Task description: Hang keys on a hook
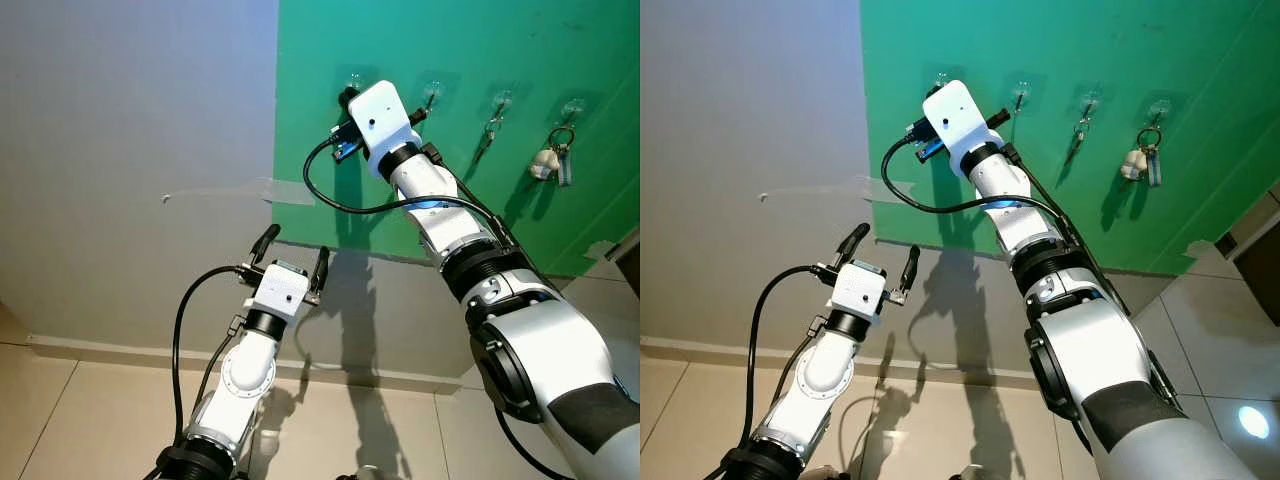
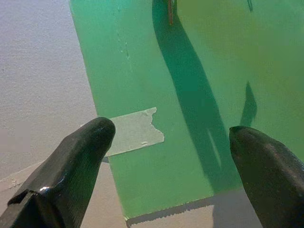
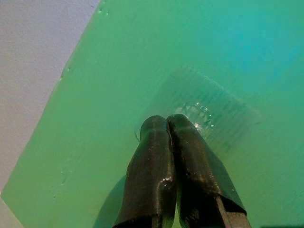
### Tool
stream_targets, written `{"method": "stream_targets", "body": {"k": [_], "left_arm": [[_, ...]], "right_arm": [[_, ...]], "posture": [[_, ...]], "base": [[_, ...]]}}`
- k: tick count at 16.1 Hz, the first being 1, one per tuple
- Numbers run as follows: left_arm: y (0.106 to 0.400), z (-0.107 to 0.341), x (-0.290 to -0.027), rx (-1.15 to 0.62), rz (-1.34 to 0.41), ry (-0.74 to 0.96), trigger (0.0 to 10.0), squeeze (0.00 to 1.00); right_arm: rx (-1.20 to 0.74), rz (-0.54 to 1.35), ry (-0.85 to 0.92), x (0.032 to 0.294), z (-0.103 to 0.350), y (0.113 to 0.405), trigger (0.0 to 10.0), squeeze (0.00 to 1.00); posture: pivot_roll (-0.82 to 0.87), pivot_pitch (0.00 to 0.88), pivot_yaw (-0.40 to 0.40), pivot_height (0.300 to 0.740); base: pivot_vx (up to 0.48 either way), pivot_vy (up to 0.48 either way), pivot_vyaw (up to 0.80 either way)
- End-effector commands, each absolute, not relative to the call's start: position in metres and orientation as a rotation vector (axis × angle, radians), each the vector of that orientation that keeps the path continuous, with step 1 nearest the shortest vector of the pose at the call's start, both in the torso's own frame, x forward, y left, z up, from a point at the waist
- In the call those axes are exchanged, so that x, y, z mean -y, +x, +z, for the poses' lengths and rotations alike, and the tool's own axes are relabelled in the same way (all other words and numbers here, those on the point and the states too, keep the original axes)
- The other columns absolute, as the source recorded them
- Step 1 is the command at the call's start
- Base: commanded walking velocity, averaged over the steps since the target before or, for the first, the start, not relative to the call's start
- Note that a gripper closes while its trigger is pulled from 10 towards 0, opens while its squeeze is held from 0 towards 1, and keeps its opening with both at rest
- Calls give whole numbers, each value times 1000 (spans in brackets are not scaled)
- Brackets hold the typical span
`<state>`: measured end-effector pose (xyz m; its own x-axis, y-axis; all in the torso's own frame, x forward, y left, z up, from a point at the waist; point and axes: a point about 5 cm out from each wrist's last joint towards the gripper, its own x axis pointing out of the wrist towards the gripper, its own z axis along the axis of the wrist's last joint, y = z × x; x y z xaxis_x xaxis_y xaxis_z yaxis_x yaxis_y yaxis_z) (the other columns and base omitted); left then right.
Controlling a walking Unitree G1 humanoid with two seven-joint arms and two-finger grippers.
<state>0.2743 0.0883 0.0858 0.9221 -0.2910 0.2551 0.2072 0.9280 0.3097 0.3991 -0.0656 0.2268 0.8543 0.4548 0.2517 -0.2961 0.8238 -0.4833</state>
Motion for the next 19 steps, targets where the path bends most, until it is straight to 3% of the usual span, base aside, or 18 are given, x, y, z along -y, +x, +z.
{"method": "stream_targets", "body": {"k": [1, 2, 3, 6, 7, 19], "left_arm": [[275, 88, -85, 302, -266, 276, 10000, 0], [275, 88, -85, 301, -266, 276, 10000, 0], [275, 88, -84, 300, -266, 275, 10000, 0], [275, 88, -84, 296, -265, 275, 10000, 0], [274, 87, -85, 295, -265, 275, 10000, 0], [274, 87, -84, 292, -266, 275, 10000, 0]], "right_arm": [[320, 357, -470, 75, 223, 404, 1843, 0], [318, 374, -464, 74, 223, 403, 10000, 753], [317, 379, -459, 74, 223, 403, 10000, 1000], [307, 374, -474, 75, 222, 404, 10000, 996], [309, 362, -476, 75, 222, 404, 10000, 0], [391, 278, -462, 80, 241, 407, 10000, 0]], "posture": [[-59, 0, -128, 723], [-59, 0, -128, 723], [-61, 0, -129, 723], [-60, 0, -130, 723], [-60, 0, -130, 723], [-58, 0, -131, 723]], "base": [[0, 0, 0], [0, 0, 0], [0, 0, 0], [0, 0, 0], [0, 0, 0], [0, 0, 0]]}}
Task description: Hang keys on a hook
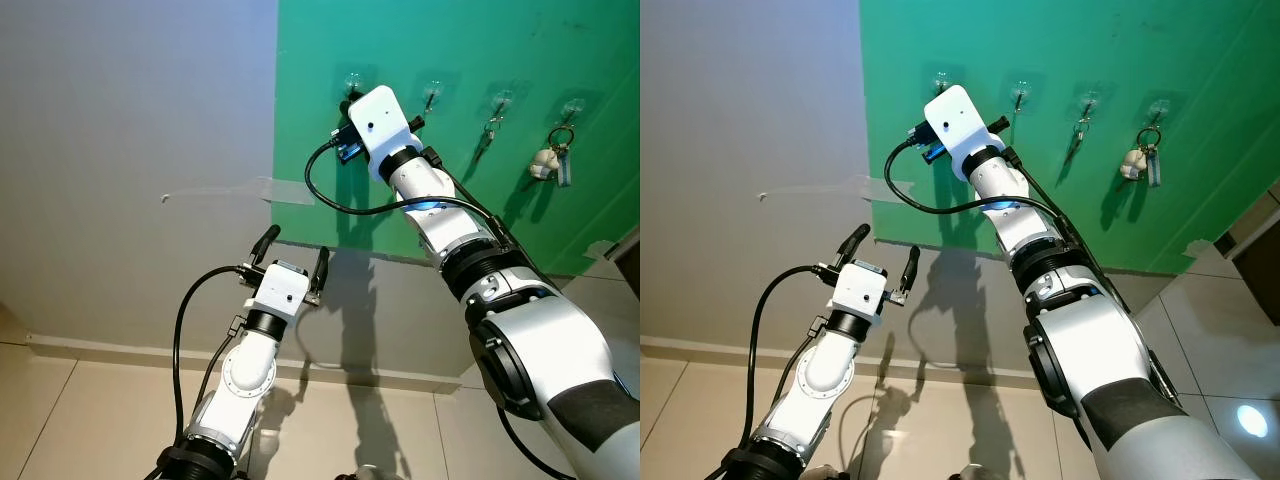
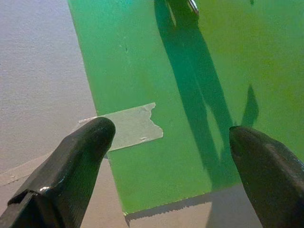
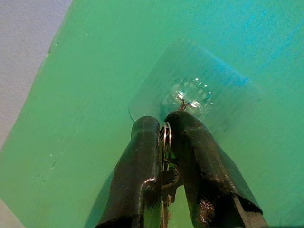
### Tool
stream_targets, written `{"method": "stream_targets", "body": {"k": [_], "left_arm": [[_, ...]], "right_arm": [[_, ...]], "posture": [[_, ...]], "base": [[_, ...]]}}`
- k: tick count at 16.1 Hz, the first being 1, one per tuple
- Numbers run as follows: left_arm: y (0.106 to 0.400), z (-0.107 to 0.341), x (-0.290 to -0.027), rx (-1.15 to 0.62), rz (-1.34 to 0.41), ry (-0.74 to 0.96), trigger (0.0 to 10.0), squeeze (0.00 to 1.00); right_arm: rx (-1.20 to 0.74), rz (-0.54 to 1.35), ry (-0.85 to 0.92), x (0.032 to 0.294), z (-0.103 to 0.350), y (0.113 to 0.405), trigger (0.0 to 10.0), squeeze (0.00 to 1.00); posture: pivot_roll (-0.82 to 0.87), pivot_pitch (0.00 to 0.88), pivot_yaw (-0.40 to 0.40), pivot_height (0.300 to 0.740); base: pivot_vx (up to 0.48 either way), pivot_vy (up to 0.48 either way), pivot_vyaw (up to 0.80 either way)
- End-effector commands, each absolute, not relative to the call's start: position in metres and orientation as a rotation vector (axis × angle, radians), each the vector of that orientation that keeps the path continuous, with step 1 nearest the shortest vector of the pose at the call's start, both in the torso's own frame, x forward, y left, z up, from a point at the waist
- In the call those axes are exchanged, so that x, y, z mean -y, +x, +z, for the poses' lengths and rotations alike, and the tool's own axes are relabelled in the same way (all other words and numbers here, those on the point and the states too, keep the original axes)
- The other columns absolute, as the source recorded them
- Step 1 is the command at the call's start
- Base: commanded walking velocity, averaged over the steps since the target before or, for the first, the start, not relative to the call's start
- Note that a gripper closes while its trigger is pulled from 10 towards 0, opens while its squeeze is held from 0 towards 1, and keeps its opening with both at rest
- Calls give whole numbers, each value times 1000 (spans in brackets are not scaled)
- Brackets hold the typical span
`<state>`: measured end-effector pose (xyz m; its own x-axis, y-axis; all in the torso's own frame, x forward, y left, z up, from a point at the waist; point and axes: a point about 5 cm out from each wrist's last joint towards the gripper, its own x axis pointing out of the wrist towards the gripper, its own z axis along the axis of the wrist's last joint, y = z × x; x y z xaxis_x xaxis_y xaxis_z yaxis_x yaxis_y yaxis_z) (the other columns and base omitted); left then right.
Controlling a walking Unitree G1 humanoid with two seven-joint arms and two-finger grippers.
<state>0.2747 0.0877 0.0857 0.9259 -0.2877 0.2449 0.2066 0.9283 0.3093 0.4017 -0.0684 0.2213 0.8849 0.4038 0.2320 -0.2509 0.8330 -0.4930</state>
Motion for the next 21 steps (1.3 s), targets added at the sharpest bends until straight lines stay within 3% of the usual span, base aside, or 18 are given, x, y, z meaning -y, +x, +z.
{"method": "stream_targets", "body": {"k": [1, 10, 21], "left_arm": [[274, 87, -84, 291, -265, 275, 10000, 0], [272, 86, -83, 290, -267, 274, 10000, 0], [272, 86, -83, 286, -264, 273, 10000, 0]], "right_arm": [[409, 258, -453, 81, 247, 407, 10000, 0], [577, 169, -407, 85, 274, 405, 10000, 0], [551, 178, -367, 80, 278, 407, 10000, 0]], "posture": [[-58, 0, -131, 723], [-60, 0, -134, 723], [-57, 0, -138, 723]], "base": [[0, 0, 0], [0, 0, 0], [0, 0, 0]]}}
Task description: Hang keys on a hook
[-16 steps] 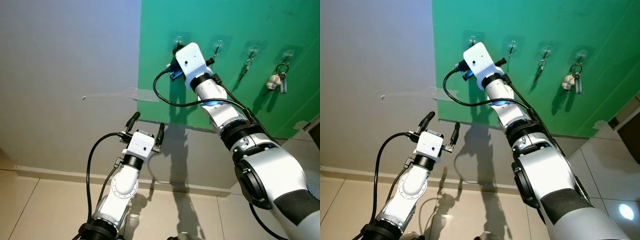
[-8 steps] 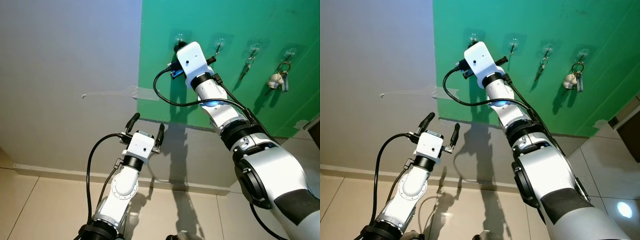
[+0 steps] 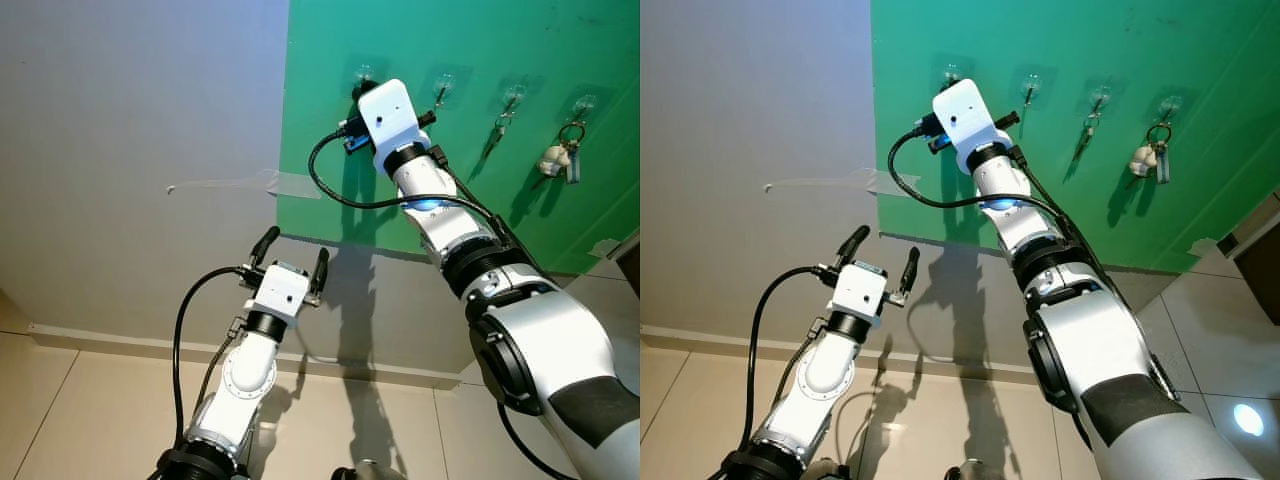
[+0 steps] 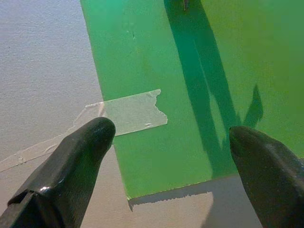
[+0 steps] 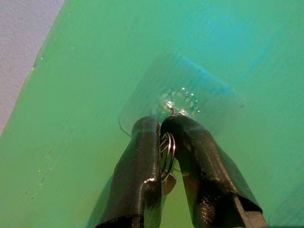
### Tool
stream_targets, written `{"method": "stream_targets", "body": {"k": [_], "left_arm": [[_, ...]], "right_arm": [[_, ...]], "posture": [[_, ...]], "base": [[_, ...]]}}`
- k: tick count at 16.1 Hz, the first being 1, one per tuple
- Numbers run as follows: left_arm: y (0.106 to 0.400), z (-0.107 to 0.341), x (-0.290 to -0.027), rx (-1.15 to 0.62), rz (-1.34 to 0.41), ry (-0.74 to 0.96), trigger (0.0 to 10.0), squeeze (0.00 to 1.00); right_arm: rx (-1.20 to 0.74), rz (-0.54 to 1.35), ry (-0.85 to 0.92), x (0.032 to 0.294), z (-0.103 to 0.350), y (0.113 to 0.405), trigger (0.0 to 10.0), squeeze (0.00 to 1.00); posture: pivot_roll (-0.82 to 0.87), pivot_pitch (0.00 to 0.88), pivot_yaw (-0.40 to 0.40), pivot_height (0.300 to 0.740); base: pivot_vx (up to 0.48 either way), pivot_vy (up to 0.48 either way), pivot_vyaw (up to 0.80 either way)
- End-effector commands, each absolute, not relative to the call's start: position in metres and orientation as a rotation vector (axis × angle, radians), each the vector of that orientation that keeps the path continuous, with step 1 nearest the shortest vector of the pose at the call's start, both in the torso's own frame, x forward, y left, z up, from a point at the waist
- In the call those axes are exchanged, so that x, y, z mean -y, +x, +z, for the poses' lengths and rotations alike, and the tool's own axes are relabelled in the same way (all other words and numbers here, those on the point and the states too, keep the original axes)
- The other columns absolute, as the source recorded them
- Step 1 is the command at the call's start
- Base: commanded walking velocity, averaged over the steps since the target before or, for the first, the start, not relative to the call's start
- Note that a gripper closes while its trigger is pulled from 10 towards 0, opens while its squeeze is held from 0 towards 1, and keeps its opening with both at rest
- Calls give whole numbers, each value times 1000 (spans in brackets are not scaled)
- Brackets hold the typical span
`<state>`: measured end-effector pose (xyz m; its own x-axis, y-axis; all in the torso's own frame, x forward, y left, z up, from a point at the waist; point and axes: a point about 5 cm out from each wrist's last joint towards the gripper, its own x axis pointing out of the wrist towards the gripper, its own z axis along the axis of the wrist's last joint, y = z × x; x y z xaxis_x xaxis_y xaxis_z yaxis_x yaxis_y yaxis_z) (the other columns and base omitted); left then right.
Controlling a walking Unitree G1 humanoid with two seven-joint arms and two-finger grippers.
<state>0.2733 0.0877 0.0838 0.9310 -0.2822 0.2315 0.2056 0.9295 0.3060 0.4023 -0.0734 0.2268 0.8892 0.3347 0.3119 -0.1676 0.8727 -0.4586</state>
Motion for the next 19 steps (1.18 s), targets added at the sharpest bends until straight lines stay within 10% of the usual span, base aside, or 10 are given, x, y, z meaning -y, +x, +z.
{"method": "stream_targets", "body": {"k": [1, 14, 15, 19], "left_arm": [[272, 86, -83, 286, -264, 273, 10000, 0], [272, 86, -83, 286, -264, 273, 10000, 0], [271, 86, -83, 283, -264, 273, 10000, 0], [270, 85, -83, 280, -263, 274, 10000, 0]], "right_arm": [[551, 178, -367, 80, 278, 407, 10000, 0], [551, 178, -367, 80, 278, 407, 10000, 0], [548, 211, -354, 76, 278, 406, 0, 0], [536, 265, -328, 69, 277, 405, 0, 0]], "posture": [[-57, 0, -138, 723], [-57, 0, -138, 723], [-53, 0, -144, 723], [-52, 0, -144, 723]], "base": [[0, 0, 0], [0, 0, 0], [0, 0, 0], [0, 0, 0]]}}
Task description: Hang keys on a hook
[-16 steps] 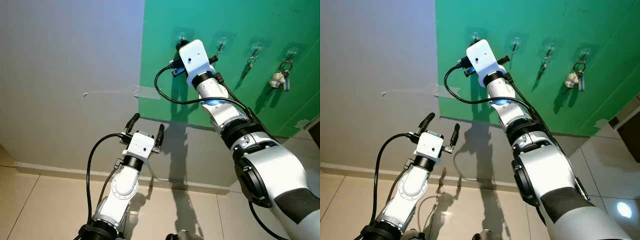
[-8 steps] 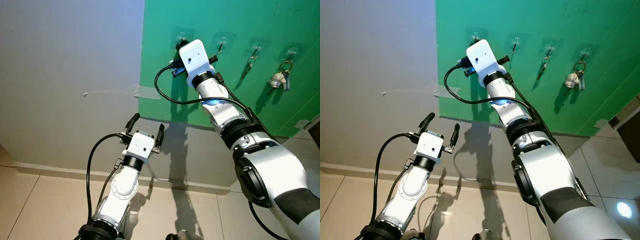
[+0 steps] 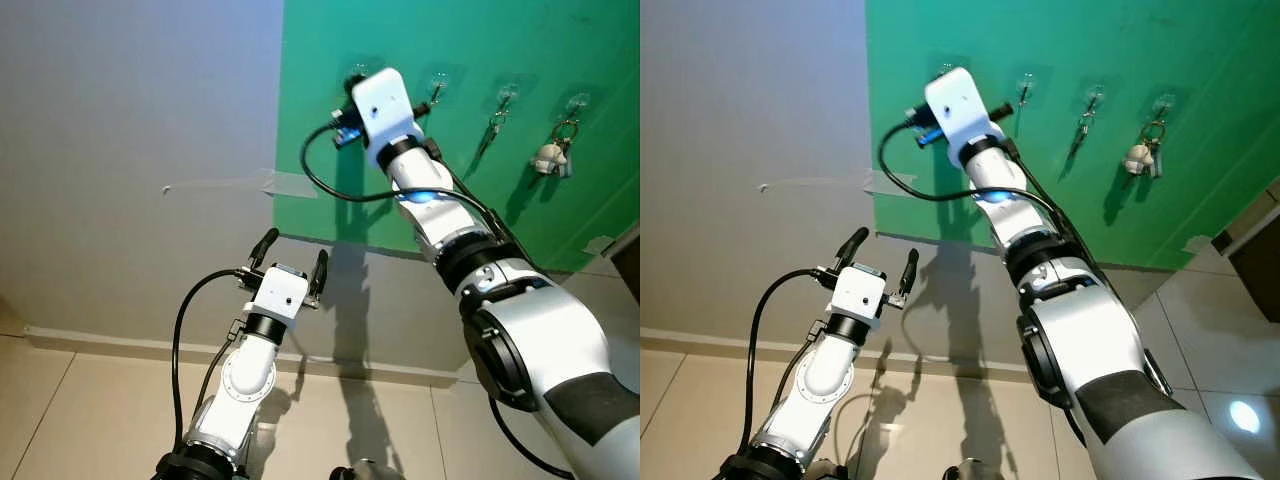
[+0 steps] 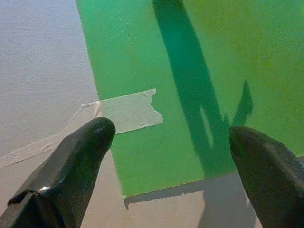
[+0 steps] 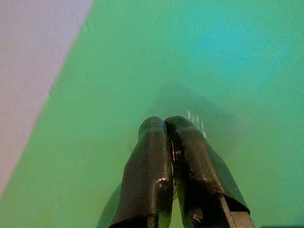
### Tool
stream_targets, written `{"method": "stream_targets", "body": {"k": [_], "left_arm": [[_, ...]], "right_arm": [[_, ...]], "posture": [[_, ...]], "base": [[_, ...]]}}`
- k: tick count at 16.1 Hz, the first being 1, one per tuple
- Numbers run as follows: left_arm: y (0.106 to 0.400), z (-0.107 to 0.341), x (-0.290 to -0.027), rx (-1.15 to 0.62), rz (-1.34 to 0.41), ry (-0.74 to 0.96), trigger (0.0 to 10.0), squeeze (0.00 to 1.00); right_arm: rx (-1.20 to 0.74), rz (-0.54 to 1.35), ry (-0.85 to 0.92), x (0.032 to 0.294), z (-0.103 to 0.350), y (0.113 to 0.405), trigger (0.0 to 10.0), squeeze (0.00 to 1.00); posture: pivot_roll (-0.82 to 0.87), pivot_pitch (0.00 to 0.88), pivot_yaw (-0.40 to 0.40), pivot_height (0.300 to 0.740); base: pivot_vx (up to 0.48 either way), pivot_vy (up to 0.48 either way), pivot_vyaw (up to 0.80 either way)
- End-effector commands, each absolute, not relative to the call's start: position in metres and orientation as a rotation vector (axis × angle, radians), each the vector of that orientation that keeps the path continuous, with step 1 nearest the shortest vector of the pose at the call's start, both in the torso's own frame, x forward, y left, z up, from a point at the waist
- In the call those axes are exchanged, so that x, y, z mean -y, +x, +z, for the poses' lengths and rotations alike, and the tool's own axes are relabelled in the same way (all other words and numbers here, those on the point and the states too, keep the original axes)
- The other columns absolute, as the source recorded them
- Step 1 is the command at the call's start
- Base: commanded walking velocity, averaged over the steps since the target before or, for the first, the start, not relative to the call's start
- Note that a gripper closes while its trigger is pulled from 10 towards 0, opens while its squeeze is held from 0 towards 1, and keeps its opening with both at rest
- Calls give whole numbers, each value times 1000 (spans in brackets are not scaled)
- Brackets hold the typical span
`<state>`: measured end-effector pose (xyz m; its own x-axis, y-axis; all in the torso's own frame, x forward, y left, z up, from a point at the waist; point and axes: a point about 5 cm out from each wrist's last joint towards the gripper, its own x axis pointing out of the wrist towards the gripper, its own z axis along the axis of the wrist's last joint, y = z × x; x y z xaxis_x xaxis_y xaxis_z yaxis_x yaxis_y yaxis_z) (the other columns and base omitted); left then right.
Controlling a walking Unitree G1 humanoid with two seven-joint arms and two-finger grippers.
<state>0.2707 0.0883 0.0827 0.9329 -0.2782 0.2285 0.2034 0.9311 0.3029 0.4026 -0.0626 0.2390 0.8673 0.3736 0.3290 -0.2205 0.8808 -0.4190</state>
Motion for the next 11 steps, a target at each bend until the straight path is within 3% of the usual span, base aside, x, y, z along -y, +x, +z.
{"method": "stream_targets", "body": {"k": [1, 6, 7, 11], "left_arm": [[270, 85, -83, 281, -263, 274, 10000, 0], [269, 84, -83, 277, -266, 276, 10000, 0], [269, 84, -83, 275, -267, 276, 10000, 0], [270, 84, -82, 274, -266, 277, 10000, 0]], "right_arm": [[535, 269, -325, 69, 276, 405, 0, 0], [516, 262, -326, 71, 277, 407, 0, 0], [502, 252, -337, 73, 276, 408, 10000, 0], [492, 233, -352, 76, 276, 409, 10000, 0]], "posture": [[-50, 0, -144, 723], [-51, 0, -142, 723], [-51, 0, -142, 723], [-48, 0, -142, 723]], "base": [[0, 0, 0], [0, 0, 0], [0, 0, 0], [0, 0, 0]]}}
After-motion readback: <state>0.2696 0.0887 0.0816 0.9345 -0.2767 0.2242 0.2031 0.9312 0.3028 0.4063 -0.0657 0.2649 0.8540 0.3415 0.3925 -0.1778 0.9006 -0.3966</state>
